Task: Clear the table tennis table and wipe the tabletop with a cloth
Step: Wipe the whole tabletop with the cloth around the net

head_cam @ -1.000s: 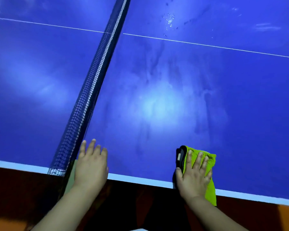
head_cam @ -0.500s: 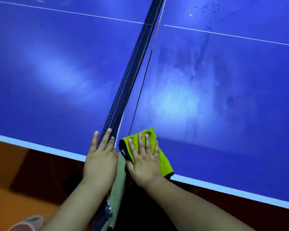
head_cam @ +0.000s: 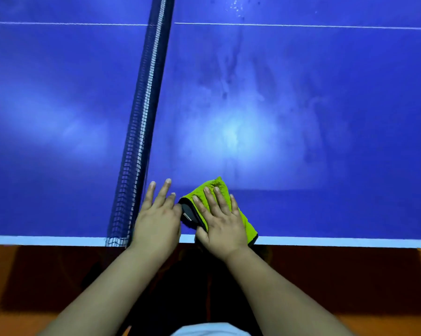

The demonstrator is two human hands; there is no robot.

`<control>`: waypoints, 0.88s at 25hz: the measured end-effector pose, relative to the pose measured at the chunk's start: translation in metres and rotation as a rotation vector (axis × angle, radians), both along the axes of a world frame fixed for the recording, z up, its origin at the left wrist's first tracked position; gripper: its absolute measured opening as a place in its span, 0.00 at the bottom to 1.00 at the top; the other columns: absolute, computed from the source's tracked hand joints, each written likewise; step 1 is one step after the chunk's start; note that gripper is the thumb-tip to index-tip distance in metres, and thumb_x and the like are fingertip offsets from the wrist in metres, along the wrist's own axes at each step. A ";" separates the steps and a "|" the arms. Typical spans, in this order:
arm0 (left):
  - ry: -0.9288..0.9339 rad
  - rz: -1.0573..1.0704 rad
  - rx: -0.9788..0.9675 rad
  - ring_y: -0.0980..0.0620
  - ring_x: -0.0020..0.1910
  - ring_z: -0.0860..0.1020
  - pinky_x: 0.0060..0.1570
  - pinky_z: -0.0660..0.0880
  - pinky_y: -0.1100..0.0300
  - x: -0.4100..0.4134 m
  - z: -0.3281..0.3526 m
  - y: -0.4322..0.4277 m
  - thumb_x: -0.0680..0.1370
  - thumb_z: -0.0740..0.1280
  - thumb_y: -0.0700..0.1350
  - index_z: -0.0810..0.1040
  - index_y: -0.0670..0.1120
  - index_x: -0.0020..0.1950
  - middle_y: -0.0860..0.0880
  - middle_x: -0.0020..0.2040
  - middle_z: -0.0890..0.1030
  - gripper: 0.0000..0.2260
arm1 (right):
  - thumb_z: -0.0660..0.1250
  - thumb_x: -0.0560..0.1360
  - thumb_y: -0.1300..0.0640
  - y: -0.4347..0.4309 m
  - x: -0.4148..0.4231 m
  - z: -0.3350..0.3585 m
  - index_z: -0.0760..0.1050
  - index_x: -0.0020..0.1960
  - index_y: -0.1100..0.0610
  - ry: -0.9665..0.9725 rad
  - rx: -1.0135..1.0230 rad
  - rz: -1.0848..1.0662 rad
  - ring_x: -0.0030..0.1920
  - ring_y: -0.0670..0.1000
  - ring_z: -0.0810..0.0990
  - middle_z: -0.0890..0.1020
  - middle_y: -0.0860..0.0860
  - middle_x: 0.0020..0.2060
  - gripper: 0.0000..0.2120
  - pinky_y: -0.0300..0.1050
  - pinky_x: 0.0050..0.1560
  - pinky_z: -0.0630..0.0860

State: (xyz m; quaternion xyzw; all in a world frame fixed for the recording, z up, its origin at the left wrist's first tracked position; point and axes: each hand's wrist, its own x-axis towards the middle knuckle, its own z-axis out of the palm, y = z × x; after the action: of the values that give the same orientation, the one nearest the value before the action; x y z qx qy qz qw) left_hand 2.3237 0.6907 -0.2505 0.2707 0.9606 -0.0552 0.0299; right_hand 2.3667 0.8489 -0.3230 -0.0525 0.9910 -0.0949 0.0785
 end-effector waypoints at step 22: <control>-0.069 -0.102 0.182 0.39 0.64 0.73 0.68 0.50 0.43 0.004 -0.017 0.216 0.57 0.78 0.43 0.83 0.42 0.41 0.42 0.49 0.83 0.15 | 0.55 0.78 0.42 0.339 0.016 0.018 0.42 0.78 0.44 -0.199 0.105 -0.851 0.77 0.55 0.39 0.42 0.53 0.78 0.34 0.59 0.74 0.44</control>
State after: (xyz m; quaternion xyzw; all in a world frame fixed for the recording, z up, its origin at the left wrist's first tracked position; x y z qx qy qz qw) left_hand 2.3280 0.9071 -0.2677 0.3226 0.9450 0.0402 0.0353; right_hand 2.3829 1.1879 -0.3052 0.3736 0.9155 -0.0730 0.1301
